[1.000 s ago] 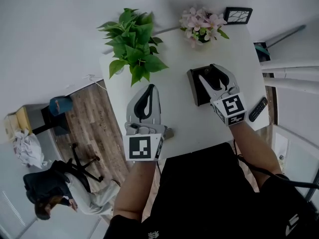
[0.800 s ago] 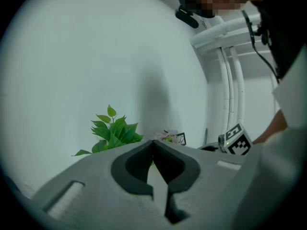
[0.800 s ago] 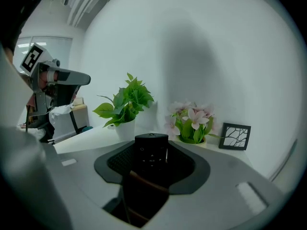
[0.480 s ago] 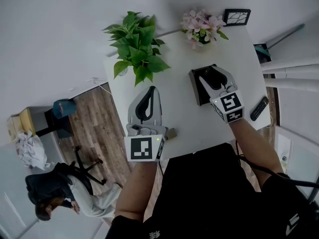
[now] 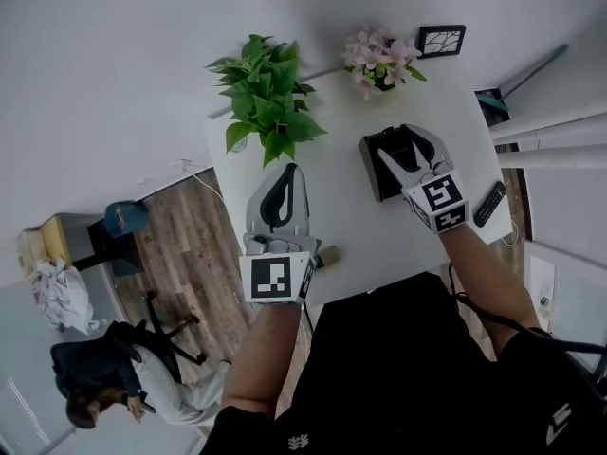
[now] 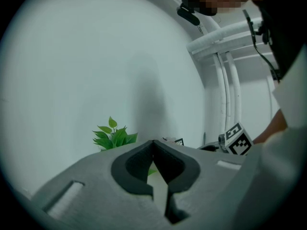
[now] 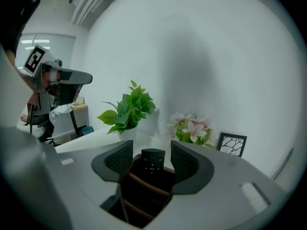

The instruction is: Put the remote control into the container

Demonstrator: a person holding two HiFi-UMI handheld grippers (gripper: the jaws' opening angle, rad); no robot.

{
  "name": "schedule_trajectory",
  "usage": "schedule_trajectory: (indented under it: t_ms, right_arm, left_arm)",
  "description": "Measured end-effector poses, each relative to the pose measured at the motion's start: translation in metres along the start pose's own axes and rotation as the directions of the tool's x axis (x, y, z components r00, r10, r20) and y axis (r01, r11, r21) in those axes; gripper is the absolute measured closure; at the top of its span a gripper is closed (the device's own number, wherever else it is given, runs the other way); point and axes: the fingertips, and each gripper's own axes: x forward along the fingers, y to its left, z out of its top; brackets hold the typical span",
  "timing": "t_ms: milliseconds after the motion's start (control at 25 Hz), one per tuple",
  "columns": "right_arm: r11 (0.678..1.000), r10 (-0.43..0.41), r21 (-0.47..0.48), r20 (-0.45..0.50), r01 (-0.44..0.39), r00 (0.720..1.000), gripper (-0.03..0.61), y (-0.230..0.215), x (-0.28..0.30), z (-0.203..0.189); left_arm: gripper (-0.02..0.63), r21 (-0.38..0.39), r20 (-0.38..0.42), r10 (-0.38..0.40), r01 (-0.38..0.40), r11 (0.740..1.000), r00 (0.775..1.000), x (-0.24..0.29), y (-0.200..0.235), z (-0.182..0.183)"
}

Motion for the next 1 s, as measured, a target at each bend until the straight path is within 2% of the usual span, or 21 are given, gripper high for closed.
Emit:
schedule_trajectory:
  t_ms: [280,440,640,840,1000]
  right_arm:
    - [0.996,-0.085,-0.015,0.059,0.086,0.995,0.325,-0.014,-0.039,0.031]
    - [0.986,-0.163,-0.009,0.071,0.164,0.984,0.327,-0.03,-0.068,0.036]
    - [0.96,-0.279,0.021,0.026,0.278,0.96,0.333,-0.05,-0.113,0.018]
    - [0.924,-0.379,0.056,0.024,0.378,0.925,0.334,-0.063,-0.165,0.009]
    - [0.895,-0.439,0.101,0.031,0.434,0.898,0.336,-0.077,-0.206,-0.003]
  left_arm:
    - [0.612,0.028,0.028,-0.071,0.07,0.997,0.997,0.009,-0.013,0.016]
    - [0.612,0.019,0.08,-0.122,0.121,0.992,0.989,0.014,-0.025,0.026]
    - [0.612,0.019,0.117,-0.187,0.186,0.982,0.975,0.025,-0.047,0.028]
    - [0.612,0.019,0.091,-0.288,0.288,0.958,0.953,0.032,-0.084,0.024]
    - [0.612,0.031,0.082,-0.336,0.335,0.942,0.938,0.032,-0.112,0.028]
